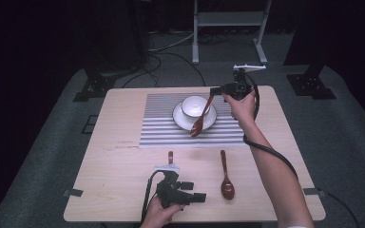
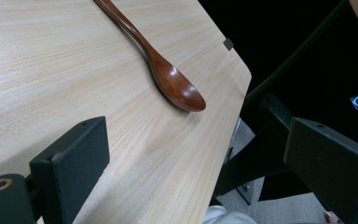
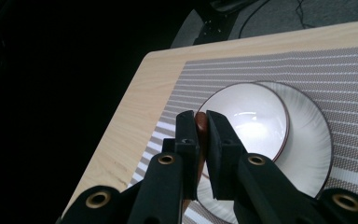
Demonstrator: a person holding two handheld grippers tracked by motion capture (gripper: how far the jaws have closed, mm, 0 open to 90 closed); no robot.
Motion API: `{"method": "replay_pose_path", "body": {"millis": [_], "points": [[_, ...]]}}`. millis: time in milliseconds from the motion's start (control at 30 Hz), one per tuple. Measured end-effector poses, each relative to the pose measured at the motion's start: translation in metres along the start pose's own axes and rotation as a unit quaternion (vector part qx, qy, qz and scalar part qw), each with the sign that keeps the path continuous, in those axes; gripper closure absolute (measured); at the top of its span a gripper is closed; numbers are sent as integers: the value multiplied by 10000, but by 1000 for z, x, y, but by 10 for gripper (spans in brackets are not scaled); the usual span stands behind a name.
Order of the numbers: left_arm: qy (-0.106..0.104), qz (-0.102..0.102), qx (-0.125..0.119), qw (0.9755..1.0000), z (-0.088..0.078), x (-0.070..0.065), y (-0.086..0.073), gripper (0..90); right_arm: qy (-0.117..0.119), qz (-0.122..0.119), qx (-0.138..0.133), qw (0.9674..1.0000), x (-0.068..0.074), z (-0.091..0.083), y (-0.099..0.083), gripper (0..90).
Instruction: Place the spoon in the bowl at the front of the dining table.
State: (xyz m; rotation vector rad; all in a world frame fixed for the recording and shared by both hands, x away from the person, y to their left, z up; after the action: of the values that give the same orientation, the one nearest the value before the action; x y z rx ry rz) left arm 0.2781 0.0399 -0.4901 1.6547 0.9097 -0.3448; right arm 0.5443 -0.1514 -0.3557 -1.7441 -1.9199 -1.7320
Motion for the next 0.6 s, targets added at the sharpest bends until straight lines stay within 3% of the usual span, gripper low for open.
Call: {"method": "replay_pose_path", "body": {"millis": [600], "points": [[-2,24,-7,10000,-1,-1,0,55,-310,236,-465,9982,-11,-1,23,831]]}}
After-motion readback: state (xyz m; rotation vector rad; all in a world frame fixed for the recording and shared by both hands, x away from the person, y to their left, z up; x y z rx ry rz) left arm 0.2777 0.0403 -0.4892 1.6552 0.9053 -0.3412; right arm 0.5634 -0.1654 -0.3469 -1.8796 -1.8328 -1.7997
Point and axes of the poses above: each handheld gripper's, and its own axes: z roughly forward along the jaws, y roughly out of its top, x roughly to its left, the point moved 5 cm from there along z, roughly forward along the jaws, and after that the axes turned 10 degrees about -x, right-handed, at the moved point
